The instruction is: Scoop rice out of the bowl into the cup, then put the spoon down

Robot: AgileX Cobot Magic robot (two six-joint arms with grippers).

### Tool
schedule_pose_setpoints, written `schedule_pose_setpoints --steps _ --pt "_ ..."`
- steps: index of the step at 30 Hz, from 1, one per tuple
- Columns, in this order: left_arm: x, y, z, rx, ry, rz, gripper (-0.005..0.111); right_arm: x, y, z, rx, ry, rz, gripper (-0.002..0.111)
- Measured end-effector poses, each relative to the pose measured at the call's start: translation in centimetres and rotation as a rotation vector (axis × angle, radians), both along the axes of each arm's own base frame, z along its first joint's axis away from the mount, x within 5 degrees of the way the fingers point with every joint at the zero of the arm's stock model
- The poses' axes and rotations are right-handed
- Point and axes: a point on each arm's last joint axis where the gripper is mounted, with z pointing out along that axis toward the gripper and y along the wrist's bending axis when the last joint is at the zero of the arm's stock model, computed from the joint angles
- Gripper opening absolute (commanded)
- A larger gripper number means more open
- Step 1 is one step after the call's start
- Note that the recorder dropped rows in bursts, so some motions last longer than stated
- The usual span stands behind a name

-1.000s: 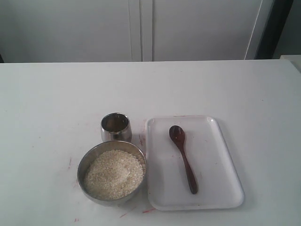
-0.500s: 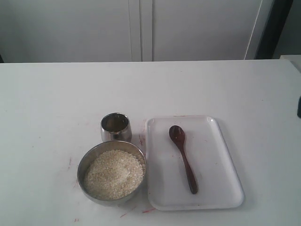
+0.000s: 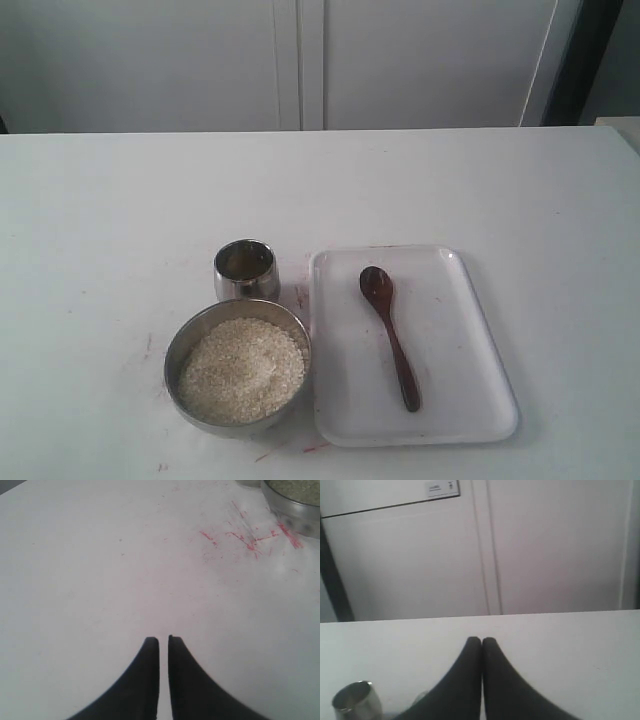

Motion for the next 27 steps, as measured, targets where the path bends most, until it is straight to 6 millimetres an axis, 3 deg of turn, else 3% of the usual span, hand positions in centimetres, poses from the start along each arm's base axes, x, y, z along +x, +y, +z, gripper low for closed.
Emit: schedule_pose_setpoints --steps 6,16,27 --pt "0.0 0.0 0.0 0.0 0.0 0.0 0.014 -1.0 -0.9 -2.5 -0.061 -0.012 -0.135 0.0" --pt "0.0 0.0 0.0 0.0 0.0 0.0 0.014 -1.1 -1.1 -8.3 -0.213 0.111 -0.151 0.0" --pt "0.0 0.0 0.0 0.0 0.0 0.0 0.014 -2.0 -1.1 -10.0 -0.233 0.253 -0.15 0.0"
